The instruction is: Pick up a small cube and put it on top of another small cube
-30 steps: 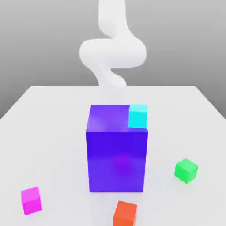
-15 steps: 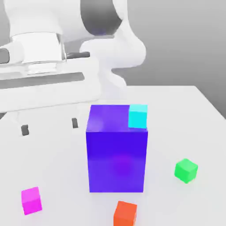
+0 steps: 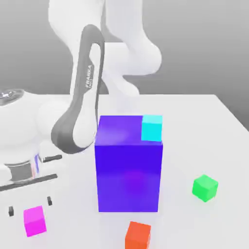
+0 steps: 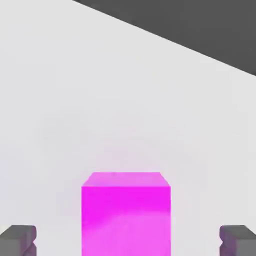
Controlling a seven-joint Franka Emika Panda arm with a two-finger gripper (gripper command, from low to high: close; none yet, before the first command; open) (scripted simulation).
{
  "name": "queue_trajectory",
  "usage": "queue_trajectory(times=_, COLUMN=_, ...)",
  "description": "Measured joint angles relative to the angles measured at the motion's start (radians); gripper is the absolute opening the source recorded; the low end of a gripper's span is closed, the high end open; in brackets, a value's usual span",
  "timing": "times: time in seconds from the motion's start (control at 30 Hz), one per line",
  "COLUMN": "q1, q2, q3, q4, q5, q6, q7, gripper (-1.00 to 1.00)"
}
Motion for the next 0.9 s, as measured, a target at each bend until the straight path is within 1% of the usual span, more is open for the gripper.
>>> queue_trajectory(times=0.03, q1=-0.015, q2=0.019, q3=0.017, q4=0.005, q5=0.014, q6=0.015, q7=-0.011, gripper=-1.00)
queue_trajectory(times=0.23, q1=-0.022, q2=0.029, q3=0.026, q4=0.007, q5=0.021, q6=0.019, q7=-0.017, gripper=-1.00)
queue_trajectory(times=0.3, q1=0.000, q2=-0.009, q3=-0.003, q4=-0.003, q5=-0.010, q6=-0.006, q7=0.006, gripper=-1.00)
queue_trajectory(times=0.4, q1=0.053, q2=-0.106, q3=-0.072, q4=-0.029, q5=-0.090, q6=-0.076, q7=0.066, gripper=-1.00)
queue_trajectory(times=0.43, q1=0.071, q2=-0.132, q3=-0.082, q4=-0.026, q5=-0.109, q6=-0.092, q7=0.079, gripper=-1.00)
queue_trajectory(times=0.53, q1=0.126, q2=-0.169, q3=-0.040, q4=0.038, q5=-0.127, q6=-0.090, q7=0.079, gripper=-1.00)
queue_trajectory(times=0.67, q1=0.218, q2=-0.212, q3=0.041, q4=0.078, q5=-0.152, q6=-0.082, q7=0.068, gripper=-1.00)
queue_trajectory(times=0.73, q1=0.269, q2=-0.241, q3=0.080, q4=0.060, q5=-0.177, q6=-0.085, q7=0.068, gripper=-1.00)
queue_trajectory(times=0.9, q1=0.402, q2=-0.334, q3=0.187, q4=-0.055, q5=-0.260, q6=-0.106, q7=0.077, gripper=-1.00)
